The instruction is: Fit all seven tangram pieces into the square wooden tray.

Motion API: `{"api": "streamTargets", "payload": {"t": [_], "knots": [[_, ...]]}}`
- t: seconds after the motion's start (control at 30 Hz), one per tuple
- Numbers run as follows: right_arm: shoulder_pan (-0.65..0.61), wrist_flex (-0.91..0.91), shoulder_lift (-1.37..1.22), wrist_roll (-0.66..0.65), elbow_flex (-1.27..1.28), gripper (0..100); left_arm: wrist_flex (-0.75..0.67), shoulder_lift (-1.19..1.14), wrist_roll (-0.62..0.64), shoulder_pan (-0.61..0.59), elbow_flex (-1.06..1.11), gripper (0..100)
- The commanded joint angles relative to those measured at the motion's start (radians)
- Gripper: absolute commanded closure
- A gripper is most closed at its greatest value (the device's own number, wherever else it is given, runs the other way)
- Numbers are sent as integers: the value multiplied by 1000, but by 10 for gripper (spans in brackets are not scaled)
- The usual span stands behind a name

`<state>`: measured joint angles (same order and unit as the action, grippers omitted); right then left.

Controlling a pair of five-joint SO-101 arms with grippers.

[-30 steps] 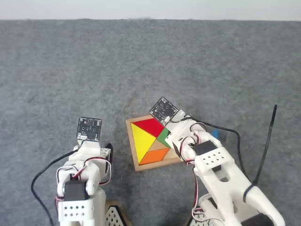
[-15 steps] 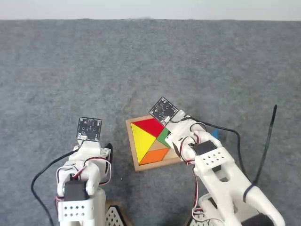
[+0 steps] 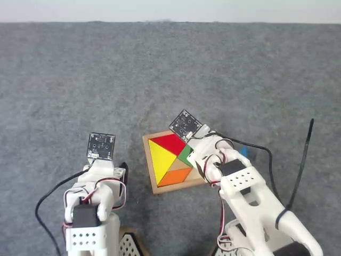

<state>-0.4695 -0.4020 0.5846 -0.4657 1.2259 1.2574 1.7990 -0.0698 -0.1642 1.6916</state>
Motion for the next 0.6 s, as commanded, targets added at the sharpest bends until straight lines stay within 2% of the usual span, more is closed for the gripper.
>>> {"api": "streamTargets", "payload": {"t": [0.0,0.23,0.47,0.57], "knots": [[13,-85,45,-11,-72,848,9,28,-6,2,-8,847],[271,-288,44,97,-275,845,9,28,-6,2,-8,847],[272,-415,-36,103,-336,844,9,28,-6,2,-8,847],[337,-481,-159,144,-443,844,9,28,-6,2,-8,847]]}}
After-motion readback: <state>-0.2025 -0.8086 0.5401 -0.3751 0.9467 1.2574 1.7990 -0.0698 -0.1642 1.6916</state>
